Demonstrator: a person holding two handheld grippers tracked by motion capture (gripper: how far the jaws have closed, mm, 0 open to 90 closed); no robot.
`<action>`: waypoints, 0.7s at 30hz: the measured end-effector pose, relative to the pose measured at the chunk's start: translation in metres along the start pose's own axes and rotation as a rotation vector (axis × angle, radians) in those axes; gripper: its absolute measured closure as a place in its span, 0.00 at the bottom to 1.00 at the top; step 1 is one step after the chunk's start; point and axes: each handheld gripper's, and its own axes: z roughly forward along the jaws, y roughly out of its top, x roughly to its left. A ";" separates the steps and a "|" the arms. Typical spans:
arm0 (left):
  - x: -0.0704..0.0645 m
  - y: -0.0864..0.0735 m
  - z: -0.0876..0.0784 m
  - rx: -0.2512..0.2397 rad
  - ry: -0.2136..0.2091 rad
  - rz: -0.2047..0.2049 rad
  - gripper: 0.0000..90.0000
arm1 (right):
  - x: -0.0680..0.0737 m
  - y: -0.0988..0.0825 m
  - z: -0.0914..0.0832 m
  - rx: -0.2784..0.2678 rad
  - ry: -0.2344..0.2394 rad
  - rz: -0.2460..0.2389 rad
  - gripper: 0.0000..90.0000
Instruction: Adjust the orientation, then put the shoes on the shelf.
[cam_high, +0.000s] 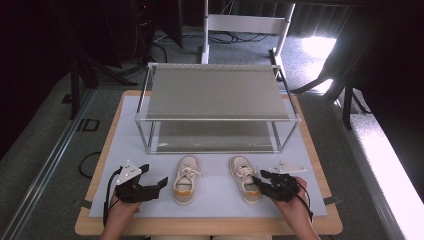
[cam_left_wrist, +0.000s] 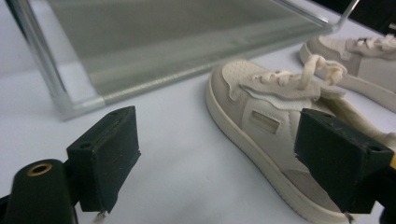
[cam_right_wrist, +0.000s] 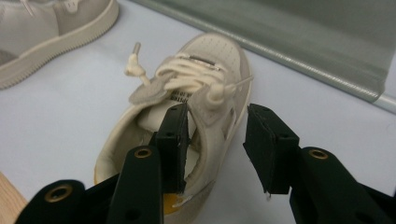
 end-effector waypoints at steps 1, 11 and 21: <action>-0.002 0.002 0.002 0.021 0.008 0.007 0.15 | 0.000 0.001 -0.001 -0.002 -0.001 0.003 0.64; -0.024 0.018 0.022 0.106 -0.017 0.026 0.17 | 0.001 0.000 0.004 0.029 0.008 -0.001 0.61; -0.035 0.017 0.039 0.178 -0.018 0.061 0.42 | 0.000 -0.002 0.012 0.058 0.034 0.013 0.72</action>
